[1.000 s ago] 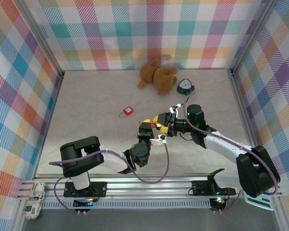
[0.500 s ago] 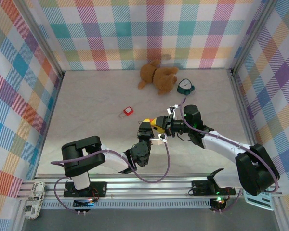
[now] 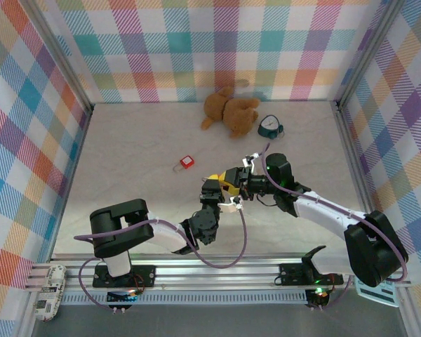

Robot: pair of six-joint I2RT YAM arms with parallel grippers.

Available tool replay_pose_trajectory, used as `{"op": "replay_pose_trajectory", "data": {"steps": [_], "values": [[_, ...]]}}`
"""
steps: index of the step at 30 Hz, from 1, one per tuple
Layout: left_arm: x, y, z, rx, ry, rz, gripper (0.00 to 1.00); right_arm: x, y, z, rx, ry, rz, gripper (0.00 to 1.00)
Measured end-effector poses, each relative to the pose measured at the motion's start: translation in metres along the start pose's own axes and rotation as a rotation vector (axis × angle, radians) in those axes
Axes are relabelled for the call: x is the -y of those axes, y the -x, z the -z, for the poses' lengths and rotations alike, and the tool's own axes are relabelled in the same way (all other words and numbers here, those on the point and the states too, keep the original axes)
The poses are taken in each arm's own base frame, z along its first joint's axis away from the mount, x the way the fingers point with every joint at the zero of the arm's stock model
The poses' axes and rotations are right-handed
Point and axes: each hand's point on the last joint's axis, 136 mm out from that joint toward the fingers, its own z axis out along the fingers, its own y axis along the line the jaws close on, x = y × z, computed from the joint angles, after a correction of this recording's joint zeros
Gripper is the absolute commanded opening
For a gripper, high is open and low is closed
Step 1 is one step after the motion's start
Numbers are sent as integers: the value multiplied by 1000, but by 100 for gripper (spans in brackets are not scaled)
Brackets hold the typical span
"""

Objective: Unlock with the key

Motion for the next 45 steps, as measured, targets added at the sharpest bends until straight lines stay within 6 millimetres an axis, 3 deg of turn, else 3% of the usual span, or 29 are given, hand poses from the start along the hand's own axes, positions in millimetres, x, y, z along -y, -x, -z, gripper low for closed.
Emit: {"op": "replay_pose_trajectory", "data": {"steps": [10,17,22,31,38,45], "values": [[-3,1,0,1,10,37,31,-1,1,2,15,-5,-4,34],[0,2,3,8,4,32,50,2,-1,4,15,-24,-3,31],[5,5,12,40,-12,18,57,6,2,4,36,-43,5,31],[0,6,17,70,-13,42,74,3,5,5,45,-53,50,31],[-6,-1,33,99,-28,65,87,6,11,10,62,-81,76,30],[-31,-6,45,123,-159,164,81,4,20,15,74,-105,135,30]]}}
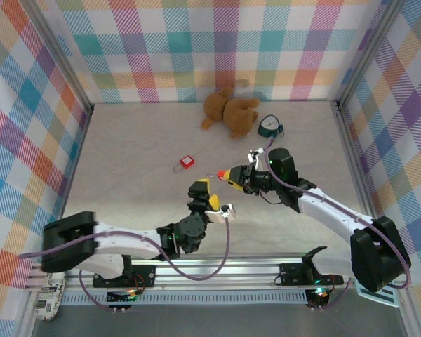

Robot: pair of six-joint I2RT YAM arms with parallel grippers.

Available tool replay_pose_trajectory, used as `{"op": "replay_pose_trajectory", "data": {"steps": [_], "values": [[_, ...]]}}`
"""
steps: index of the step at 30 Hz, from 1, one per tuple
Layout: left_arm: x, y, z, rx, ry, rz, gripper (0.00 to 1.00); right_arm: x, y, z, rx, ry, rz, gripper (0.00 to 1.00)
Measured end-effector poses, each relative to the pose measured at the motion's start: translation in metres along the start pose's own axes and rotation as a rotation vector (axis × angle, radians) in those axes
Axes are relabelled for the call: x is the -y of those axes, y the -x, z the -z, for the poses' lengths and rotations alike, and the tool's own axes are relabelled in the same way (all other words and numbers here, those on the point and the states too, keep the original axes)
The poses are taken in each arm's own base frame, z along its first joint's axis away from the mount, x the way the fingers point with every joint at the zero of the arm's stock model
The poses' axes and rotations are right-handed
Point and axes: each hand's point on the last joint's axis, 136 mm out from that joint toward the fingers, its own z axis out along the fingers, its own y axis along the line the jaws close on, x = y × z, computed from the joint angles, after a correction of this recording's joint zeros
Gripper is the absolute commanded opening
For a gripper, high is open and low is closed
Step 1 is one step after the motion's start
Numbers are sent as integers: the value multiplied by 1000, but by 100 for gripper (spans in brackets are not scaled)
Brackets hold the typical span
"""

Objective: Unlock with the key

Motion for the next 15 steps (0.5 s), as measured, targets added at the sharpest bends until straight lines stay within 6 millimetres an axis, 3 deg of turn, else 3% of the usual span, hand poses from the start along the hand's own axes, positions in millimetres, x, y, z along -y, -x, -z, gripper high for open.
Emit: {"op": "replay_pose_trajectory", "data": {"steps": [5,7,15], "values": [[-52,10,9,53,-98,220,79,-1,0,2,-13,-15,70,30],[-61,12,10,65,-146,256,79,-1,-2,2,-26,-15,91,30],[-40,24,-2,51,-446,257,80,-3,-15,5,-88,1,146,30]]}}
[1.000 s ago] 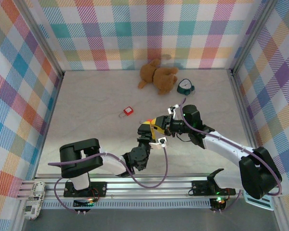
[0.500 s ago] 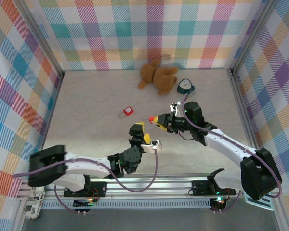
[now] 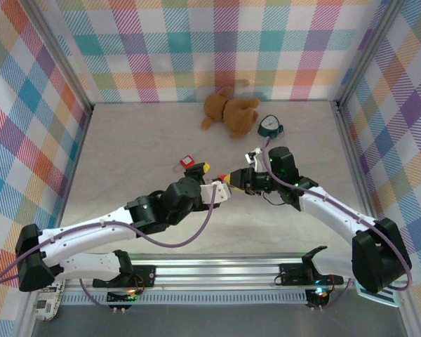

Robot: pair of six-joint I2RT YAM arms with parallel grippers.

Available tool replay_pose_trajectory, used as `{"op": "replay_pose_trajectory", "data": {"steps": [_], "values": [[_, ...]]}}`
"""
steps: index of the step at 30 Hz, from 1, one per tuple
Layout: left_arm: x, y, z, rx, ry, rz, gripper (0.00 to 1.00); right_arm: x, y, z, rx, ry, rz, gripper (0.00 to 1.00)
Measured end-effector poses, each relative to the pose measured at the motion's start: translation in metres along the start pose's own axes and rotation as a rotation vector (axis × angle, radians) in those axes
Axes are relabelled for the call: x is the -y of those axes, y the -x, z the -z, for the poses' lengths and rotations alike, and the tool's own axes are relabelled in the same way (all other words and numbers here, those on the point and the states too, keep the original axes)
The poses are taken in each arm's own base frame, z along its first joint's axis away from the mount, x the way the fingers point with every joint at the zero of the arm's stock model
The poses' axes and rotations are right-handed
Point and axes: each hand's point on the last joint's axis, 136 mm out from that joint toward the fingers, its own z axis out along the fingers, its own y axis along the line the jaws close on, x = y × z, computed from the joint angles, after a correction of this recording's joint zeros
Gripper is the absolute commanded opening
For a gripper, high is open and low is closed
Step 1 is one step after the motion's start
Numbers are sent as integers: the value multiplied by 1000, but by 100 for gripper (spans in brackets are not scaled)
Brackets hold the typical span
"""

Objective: Unlock with the key

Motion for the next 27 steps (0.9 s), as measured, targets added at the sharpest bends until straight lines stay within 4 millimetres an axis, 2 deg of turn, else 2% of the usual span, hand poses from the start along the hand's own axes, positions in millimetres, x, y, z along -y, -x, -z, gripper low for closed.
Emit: {"op": "replay_pose_trajectory", "data": {"steps": [6,9,18,23,27], "values": [[32,-12,-19,-54,-165,-19,75,-17,-10,11,-22,42,62,30],[39,-18,-26,-69,-204,-18,69,-24,-15,15,-35,61,84,30],[31,-15,-32,-37,-195,17,60,-27,-23,17,-74,82,85,29],[31,-14,-33,-24,-196,22,38,-29,-27,15,-88,89,93,29],[33,-15,-33,-26,-203,33,30,-29,-29,14,-97,89,97,29]]}}
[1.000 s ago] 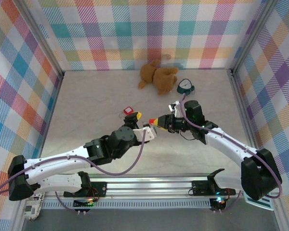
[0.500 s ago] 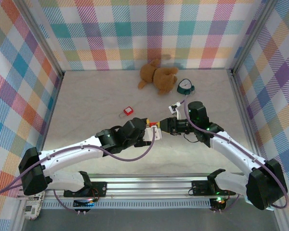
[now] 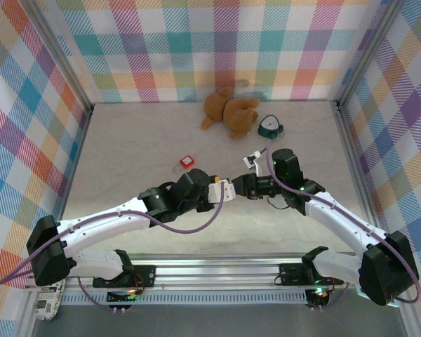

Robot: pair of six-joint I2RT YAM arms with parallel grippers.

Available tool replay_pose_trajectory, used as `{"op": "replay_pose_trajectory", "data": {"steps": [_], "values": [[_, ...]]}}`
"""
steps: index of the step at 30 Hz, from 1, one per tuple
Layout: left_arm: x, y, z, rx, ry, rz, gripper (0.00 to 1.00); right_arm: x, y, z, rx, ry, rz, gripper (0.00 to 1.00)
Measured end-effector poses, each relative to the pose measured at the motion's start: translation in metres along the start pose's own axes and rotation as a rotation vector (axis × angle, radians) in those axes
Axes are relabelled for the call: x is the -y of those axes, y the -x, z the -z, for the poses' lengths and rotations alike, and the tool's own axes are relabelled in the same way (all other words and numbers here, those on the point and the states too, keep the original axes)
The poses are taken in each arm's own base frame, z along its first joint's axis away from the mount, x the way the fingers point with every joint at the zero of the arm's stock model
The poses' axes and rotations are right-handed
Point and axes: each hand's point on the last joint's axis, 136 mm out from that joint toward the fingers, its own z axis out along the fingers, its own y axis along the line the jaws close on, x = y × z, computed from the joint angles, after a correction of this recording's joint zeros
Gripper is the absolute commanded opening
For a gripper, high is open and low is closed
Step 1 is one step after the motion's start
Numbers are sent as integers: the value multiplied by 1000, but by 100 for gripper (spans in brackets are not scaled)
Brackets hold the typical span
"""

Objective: Unlock with the key

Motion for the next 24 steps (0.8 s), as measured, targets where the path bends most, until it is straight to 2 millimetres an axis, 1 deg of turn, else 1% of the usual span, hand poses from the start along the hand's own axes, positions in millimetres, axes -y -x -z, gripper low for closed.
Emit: {"op": "replay_pose_trajectory", "data": {"steps": [3,7,8,11,13,16,18,21,24], "values": [[1,-1,0,1,-9,18,21,1,0,-1,-4,-2,7,29],[3,-2,-2,-3,-20,37,13,3,0,-2,-4,-7,20,29],[3,-3,-2,-6,-22,39,11,4,0,-3,-6,-9,18,29],[5,-5,-3,-13,-31,42,11,6,0,-4,-11,-12,11,29],[6,-6,-3,-17,-36,45,8,7,-1,-6,-16,-12,9,30],[6,-7,-3,-21,-40,48,6,8,0,-7,-19,-14,7,38],[7,-7,-3,-19,-44,50,5,8,-1,-7,-22,-21,8,47],[8,-6,-3,-16,-48,49,5,7,1,-6,-22,-43,12,52],[6,-5,-3,-13,-43,50,5,4,3,-5,-19,-55,28,55]]}}
